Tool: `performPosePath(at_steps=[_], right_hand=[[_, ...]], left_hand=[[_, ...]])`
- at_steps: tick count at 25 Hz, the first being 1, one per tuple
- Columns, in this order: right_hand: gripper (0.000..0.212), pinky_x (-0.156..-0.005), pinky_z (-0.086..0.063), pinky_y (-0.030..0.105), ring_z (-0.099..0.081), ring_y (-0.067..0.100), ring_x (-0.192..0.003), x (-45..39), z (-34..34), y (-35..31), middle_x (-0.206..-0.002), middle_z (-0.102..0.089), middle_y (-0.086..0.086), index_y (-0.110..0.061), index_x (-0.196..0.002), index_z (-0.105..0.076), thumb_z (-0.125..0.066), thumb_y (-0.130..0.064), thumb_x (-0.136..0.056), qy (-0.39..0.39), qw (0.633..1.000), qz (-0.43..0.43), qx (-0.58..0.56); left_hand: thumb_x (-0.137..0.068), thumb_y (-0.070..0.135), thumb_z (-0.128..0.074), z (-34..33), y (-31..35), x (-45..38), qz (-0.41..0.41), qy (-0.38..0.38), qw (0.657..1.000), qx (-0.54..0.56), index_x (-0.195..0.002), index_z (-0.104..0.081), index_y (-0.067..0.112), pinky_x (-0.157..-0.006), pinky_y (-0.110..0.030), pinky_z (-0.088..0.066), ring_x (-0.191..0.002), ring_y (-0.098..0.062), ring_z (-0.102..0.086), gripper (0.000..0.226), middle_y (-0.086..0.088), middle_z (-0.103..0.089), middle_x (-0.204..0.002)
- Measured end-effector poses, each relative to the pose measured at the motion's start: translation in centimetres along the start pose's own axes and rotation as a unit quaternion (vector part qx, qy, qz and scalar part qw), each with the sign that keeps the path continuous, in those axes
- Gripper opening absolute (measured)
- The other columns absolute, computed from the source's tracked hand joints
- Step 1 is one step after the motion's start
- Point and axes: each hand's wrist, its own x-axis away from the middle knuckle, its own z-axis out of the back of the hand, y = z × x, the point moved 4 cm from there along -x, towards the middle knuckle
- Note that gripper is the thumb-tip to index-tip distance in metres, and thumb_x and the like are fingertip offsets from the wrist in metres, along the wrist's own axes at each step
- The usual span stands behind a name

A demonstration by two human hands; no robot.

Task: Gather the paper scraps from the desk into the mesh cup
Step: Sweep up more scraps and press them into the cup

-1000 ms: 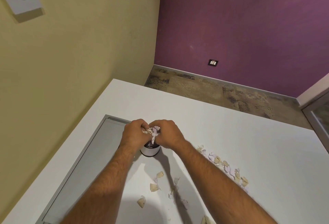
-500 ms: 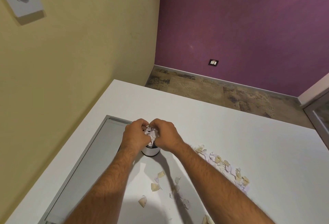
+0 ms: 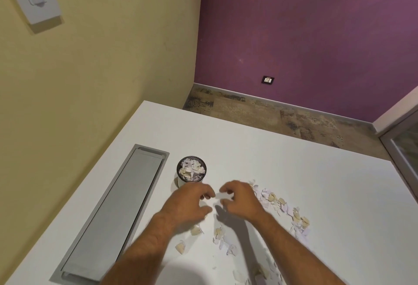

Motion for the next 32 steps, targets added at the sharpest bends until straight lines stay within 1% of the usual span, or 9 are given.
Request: performPosePath(at_steps=[3, 5, 7, 12, 15, 19, 22, 24, 32], right_hand=[[0.025, -0.09, -0.051, 0.038, -0.059, 0.023, -0.094, 3.6, -3.4, 0.6, -0.098, -0.067, 0.006, -0.016, -0.096, -0.065, -0.054, -0.027, -0.076, -0.06, 0.995, 0.055, 0.065], [0.021, -0.09, -0.049, 0.037, -0.053, 0.023, -0.1, 5.9, -5.7, 1.0, -0.101, -0.061, 0.005, -0.019, -0.098, -0.058, -0.05, -0.031, -0.082, -0.053, 0.99, 0.09, 0.096], [0.022, -0.085, -0.051, 0.033, -0.05, 0.024, -0.11, 7.9, -7.3, 1.3, -0.112, -0.057, 0.005, -0.022, -0.1, -0.056, -0.049, -0.038, -0.086, -0.016, 0.985, 0.114, 0.128], [0.009, -0.062, -0.052, 0.021, -0.063, 0.019, -0.093, 10.5, -8.5, 2.0, -0.097, -0.064, -0.003, -0.021, -0.084, -0.064, -0.059, -0.029, -0.084, 0.043, 0.973, 0.174, 0.147], [0.013, -0.074, -0.055, 0.02, -0.067, 0.017, -0.099, 10.6, -8.0, 2.5, -0.104, -0.069, -0.003, -0.022, -0.086, -0.073, -0.062, -0.021, -0.079, 0.028, 0.986, 0.136, 0.097], [0.041, -0.097, -0.047, 0.027, -0.052, 0.01, -0.118, 10.4, -6.2, 3.3, -0.121, -0.062, -0.014, -0.03, -0.116, -0.064, -0.062, -0.035, -0.075, 0.028, 0.999, 0.029, 0.013], [0.093, -0.088, -0.047, 0.033, -0.04, 0.014, -0.12, 10.5, -5.9, 4.0, -0.129, -0.044, -0.014, -0.038, -0.136, -0.037, -0.066, -0.069, -0.053, -0.029, 0.996, -0.034, 0.083], [0.114, -0.081, -0.049, 0.034, -0.038, 0.016, -0.114, 10.7, -6.4, 3.6, -0.123, -0.036, -0.01, -0.042, -0.136, -0.027, -0.07, -0.078, -0.037, -0.075, 0.99, -0.066, 0.094], [0.075, -0.09, -0.048, 0.031, -0.041, 0.015, -0.111, 10.1, -8.9, 1.4, -0.119, -0.043, -0.008, -0.03, -0.124, -0.055, -0.084, -0.053, -0.058, -0.085, 0.994, -0.037, 0.056]], left_hand=[[-0.091, 0.04, -0.058, -3.7, -1.4, 1.8, -0.01, -0.061, 0.99, -0.123, -0.144, -0.037, 0.035, -0.114, -0.028, -0.03, -0.144, -0.009, -0.025, 0.057, 0.01, -0.032, -0.156], [-0.097, 0.044, -0.046, -5.7, -2.7, 3.2, -0.014, -0.125, 0.971, -0.201, -0.154, -0.015, 0.028, -0.122, -0.033, -0.012, -0.151, -0.014, 0.001, 0.067, 0.007, -0.003, -0.164], [-0.1, 0.047, -0.037, -6.7, -3.5, 4.6, -0.03, -0.161, 0.951, -0.264, -0.155, -0.005, 0.024, -0.123, -0.037, -0.003, -0.151, -0.02, 0.009, 0.068, 0.003, 0.008, -0.164], [-0.097, 0.046, -0.043, -6.8, -3.4, 6.6, -0.062, -0.115, 0.956, -0.264, -0.152, -0.026, 0.021, -0.122, -0.032, -0.012, -0.15, -0.017, -0.012, 0.062, 0.007, -0.016, -0.163], [-0.081, 0.056, -0.059, -5.7, -3.2, 7.1, -0.113, -0.051, 0.948, -0.293, -0.131, -0.058, 0.027, -0.106, -0.022, -0.038, -0.131, -0.011, -0.045, 0.059, 0.017, -0.049, -0.144], [-0.07, 0.052, -0.071, -5.6, -5.0, 7.5, -0.02, -0.095, 0.973, -0.211, -0.132, -0.047, 0.035, -0.096, -0.027, -0.039, -0.123, -0.011, -0.044, 0.068, 0.018, -0.051, -0.134], [-0.058, 0.043, -0.086, -5.7, -5.9, 7.2, 0.028, -0.096, 0.978, -0.18, -0.141, -0.029, 0.04, -0.091, -0.03, -0.047, -0.118, -0.013, -0.04, 0.101, 0.018, -0.039, -0.134], [-0.054, 0.035, -0.09, -5.8, -5.8, 6.8, 0.048, -0.119, 0.977, -0.17, -0.144, -0.025, 0.04, -0.091, -0.032, -0.05, -0.118, -0.015, -0.037, 0.112, 0.014, -0.032, -0.135], [-0.069, 0.018, -0.084, -7.5, -5.1, 6.1, 0.069, -0.099, 0.988, -0.093, -0.132, -0.05, 0.031, -0.093, -0.022, -0.046, -0.107, -0.013, -0.045, 0.073, 0.01, -0.039, -0.114]])
